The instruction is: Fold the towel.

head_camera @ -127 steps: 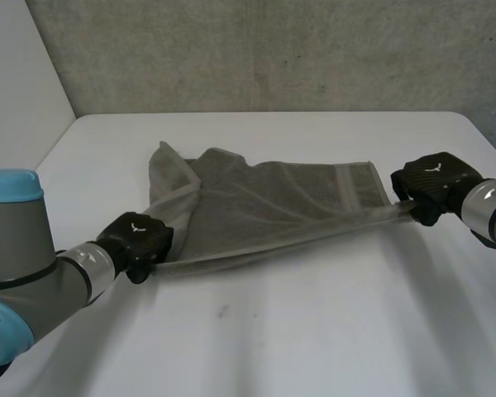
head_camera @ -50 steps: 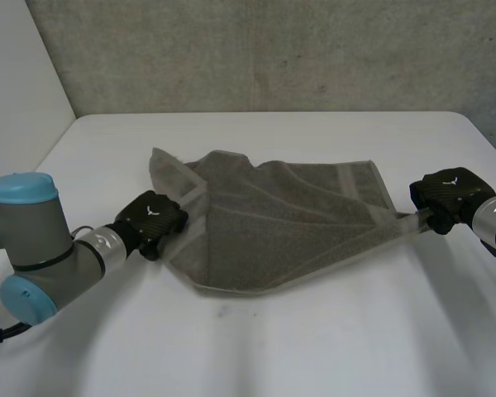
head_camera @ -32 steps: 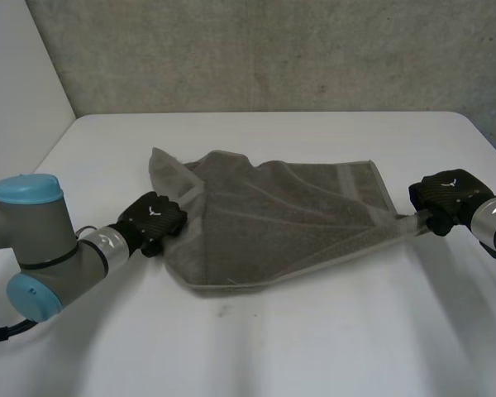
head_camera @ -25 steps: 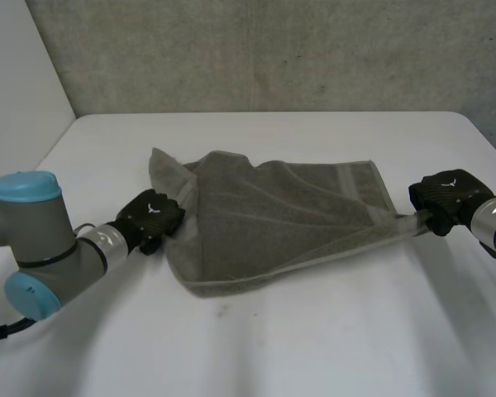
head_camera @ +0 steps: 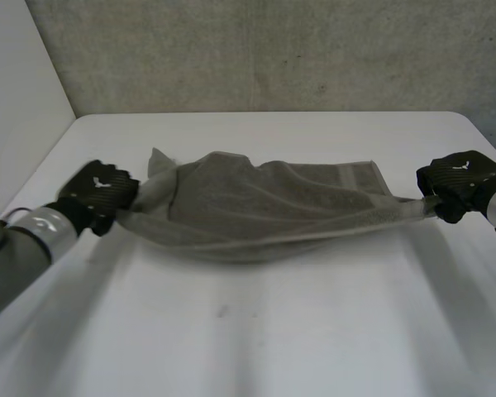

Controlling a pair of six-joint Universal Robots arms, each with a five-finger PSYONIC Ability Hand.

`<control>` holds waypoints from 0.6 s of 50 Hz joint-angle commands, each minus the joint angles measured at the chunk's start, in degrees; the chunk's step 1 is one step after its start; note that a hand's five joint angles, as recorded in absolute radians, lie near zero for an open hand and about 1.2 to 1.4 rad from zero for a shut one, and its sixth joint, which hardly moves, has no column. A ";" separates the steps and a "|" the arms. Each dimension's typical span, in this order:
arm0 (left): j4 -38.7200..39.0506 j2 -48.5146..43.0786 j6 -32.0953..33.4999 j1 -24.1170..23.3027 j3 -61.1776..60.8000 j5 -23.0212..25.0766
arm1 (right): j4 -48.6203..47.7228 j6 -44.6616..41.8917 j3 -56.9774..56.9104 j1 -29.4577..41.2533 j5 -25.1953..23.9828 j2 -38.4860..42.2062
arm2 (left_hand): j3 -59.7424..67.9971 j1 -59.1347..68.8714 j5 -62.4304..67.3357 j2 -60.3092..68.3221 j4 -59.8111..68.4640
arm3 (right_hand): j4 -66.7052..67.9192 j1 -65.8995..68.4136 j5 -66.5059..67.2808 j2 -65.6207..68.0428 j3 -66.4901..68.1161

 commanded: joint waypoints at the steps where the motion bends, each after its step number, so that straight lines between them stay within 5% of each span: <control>1: -5.08 11.26 0.30 4.85 -5.48 -1.68 | 5.05 -1.91 2.07 -0.73 -2.23 -4.93 | 10.36 12.17 11.62 10.28 10.26 | 2.71 3.69 3.63 4.11 2.98; 19: -27.83 36.65 8.73 9.16 -21.39 -1.51 | 21.21 -19.83 15.07 -14.08 -8.90 -25.48 | 10.36 12.17 11.62 10.28 10.26 | 2.71 3.69 3.63 4.11 2.98; 30: -26.46 34.48 8.56 9.60 -22.71 -0.02 | 23.33 -23.89 17.71 -17.88 -16.03 -24.80 | 10.36 12.17 11.62 10.28 10.26 | 2.71 3.69 3.63 4.11 2.98</control>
